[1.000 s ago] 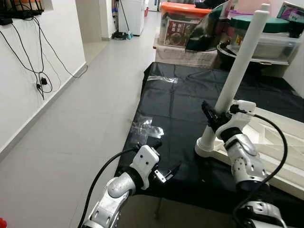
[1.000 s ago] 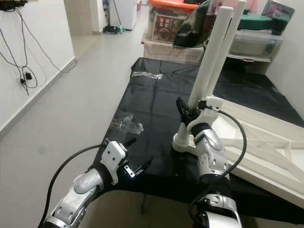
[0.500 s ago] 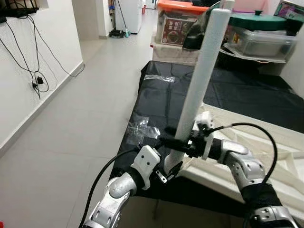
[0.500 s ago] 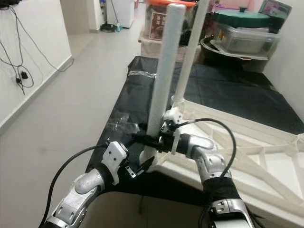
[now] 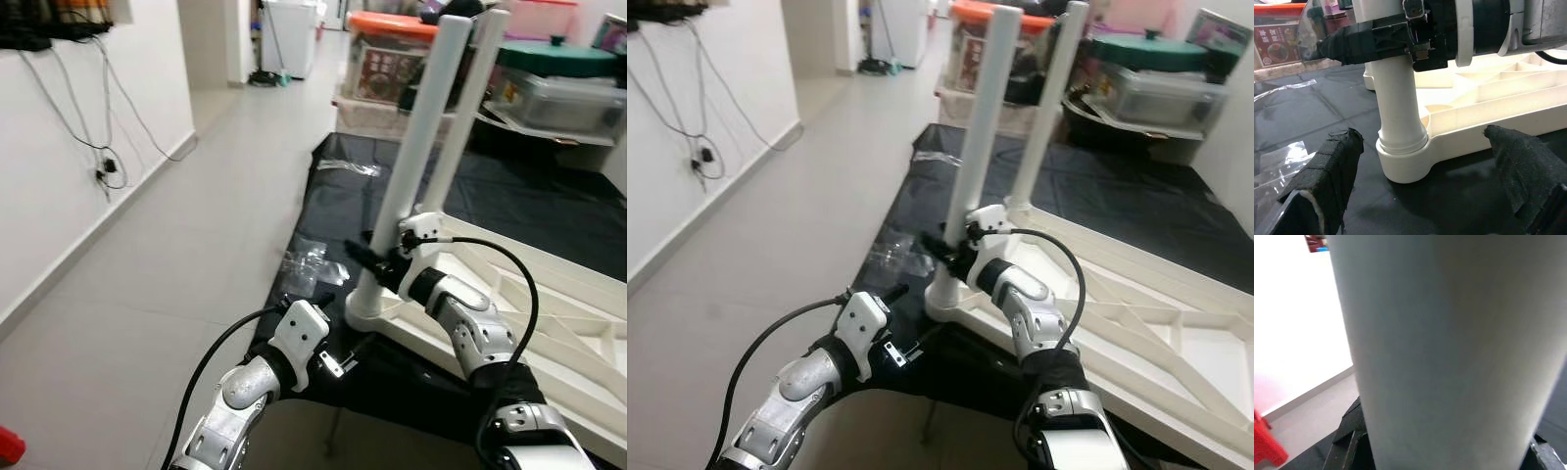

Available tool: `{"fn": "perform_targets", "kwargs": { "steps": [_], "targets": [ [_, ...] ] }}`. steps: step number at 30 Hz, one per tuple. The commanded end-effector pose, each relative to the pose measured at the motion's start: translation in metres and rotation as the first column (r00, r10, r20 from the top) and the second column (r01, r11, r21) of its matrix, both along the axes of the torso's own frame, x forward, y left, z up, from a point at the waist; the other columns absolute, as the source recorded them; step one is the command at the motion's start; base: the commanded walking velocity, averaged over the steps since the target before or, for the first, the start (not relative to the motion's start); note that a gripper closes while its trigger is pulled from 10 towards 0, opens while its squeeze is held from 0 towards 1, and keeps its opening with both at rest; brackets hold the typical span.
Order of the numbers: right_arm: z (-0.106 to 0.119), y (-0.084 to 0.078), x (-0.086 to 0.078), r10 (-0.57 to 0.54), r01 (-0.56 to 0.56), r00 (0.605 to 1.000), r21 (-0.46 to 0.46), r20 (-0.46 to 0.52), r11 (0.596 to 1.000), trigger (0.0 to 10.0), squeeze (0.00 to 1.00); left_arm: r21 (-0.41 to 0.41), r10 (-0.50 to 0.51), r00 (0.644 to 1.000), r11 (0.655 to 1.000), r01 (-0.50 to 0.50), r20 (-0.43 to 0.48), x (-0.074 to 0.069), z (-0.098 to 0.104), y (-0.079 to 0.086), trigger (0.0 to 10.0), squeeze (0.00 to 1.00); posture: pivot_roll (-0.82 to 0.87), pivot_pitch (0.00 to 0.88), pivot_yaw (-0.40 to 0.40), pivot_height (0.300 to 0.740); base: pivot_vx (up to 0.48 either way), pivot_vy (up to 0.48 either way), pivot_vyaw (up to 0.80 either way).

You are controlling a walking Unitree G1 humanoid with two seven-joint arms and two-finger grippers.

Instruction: Building children table

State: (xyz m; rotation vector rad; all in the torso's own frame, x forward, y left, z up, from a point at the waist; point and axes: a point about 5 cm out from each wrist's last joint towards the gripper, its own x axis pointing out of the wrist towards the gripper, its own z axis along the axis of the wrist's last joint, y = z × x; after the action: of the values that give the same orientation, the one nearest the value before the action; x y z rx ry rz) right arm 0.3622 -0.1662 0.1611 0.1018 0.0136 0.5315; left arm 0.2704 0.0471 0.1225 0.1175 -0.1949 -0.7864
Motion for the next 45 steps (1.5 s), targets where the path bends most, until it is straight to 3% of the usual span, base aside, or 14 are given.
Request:
{"fn": "perform_targets", "kwargs": {
  "steps": [1,2,4,6,11,15,16,18,19,20,24,25,38,45],
  "targets": [
    [-0.002,-0.033,0.001,-0.445,0.446,0.895,0.034,-0.030,0.894,0.0,0.00,0.005,-0.012,1.000,1.000,0.012,-0.007,-0.002,-0.002,-0.002,10.0,0.00,0.13,0.000,-0.096,0.740,0.000,0.000,0.00],
    [-0.002,-0.033,0.001,-0.445,0.446,0.895,0.034,-0.030,0.894,0.0,0.00,0.005,-0.012,1.000,1.000,0.012,-0.007,-0.002,-0.002,-0.002,10.0,0.00,0.13,0.000,-0.096,0.740,0.000,0.000,0.00],
    [-0.015,-0.060,-0.018,-0.840,0.847,0.530,0.025,-0.119,0.531,0.0,0.00,0.007,-0.014,1.000,1.000,0.014,-0.008,-0.002,-0.002,-0.003,10.0,0.00,0.13,0.000,-0.097,0.740,0.000,0.000,0.00],
    [-0.019,-0.058,-0.026,-0.902,0.914,0.403,0.025,-0.153,0.404,0.0,0.00,0.007,-0.014,1.000,1.000,0.014,-0.008,-0.002,-0.002,-0.003,10.0,0.00,0.13,0.000,-0.096,0.740,0.000,0.000,0.00],
    [-0.020,-0.038,-0.027,-0.923,0.942,0.335,0.055,-0.190,0.331,0.0,0.00,0.008,-0.013,1.000,1.000,0.013,-0.008,-0.001,-0.002,-0.002,10.0,0.00,0.13,0.000,-0.096,0.740,0.000,0.000,0.00],
    [-0.018,-0.026,-0.023,-0.908,0.929,0.371,0.078,-0.196,0.363,0.0,0.00,0.008,-0.012,1.000,1.000,0.012,-0.009,-0.001,-0.002,-0.001,10.0,0.00,0.13,0.000,-0.095,0.740,0.000,0.000,0.00],
    [-0.015,-0.019,-0.019,-0.883,0.902,0.432,0.102,-0.184,0.420,9.2,0.00,0.008,-0.011,1.000,1.000,0.011,-0.009,0.000,-0.002,0.000,10.0,0.00,0.13,0.000,-0.096,0.740,0.000,0.000,0.00],
    [-0.015,-0.019,-0.019,-0.883,0.902,0.432,0.102,-0.184,0.420,9.2,0.00,0.008,-0.011,1.000,1.000,0.011,-0.009,0.000,-0.002,0.000,10.0,0.00,0.13,0.000,-0.096,0.740,0.000,0.000,0.00],
    [-0.012,-0.012,-0.016,-0.860,0.875,0.483,0.130,-0.168,0.466,10.0,0.98,0.008,-0.011,1.000,1.000,0.011,-0.010,0.000,-0.002,0.000,10.0,0.00,0.13,0.000,-0.096,0.740,0.000,0.000,0.00],
    [-0.010,-0.009,-0.016,-0.856,0.866,0.497,0.139,-0.145,0.480,10.0,1.00,0.008,-0.010,1.000,1.000,0.011,-0.010,0.000,-0.002,0.001,10.0,0.00,0.13,0.000,-0.095,0.740,0.000,0.000,0.00],
    [-0.006,-0.013,-0.016,-0.862,0.863,0.499,0.144,-0.087,0.485,10.0,1.00,0.008,-0.010,1.000,1.000,0.010,-0.011,0.000,-0.002,0.001,10.0,0.00,0.13,0.000,-0.097,0.740,0.000,0.000,0.00],
    [-0.005,-0.019,-0.015,-0.857,0.854,0.510,0.159,-0.070,0.495,10.0,0.00,0.007,-0.010,1.000,1.000,0.010,-0.010,0.000,-0.002,0.001,10.0,0.00,0.13,0.000,-0.097,0.740,0.000,0.000,0.00],
    [0.011,-0.045,-0.001,-0.244,0.239,0.968,0.079,0.056,0.968,10.0,0.00,0.003,-0.014,1.000,1.000,0.014,-0.007,-0.002,-0.002,-0.005,10.0,0.00,0.13,0.000,-0.113,0.740,0.000,0.000,0.00],
    [0.012,-0.017,-0.009,0.275,-0.274,0.961,-0.051,0.014,0.960,10.0,0.00,0.001,-0.015,1.000,1.000,0.015,-0.005,-0.004,-0.003,-0.007,10.0,0.00,0.15,0.000,-0.125,0.740,0.000,0.000,0.00]
  ]
}}
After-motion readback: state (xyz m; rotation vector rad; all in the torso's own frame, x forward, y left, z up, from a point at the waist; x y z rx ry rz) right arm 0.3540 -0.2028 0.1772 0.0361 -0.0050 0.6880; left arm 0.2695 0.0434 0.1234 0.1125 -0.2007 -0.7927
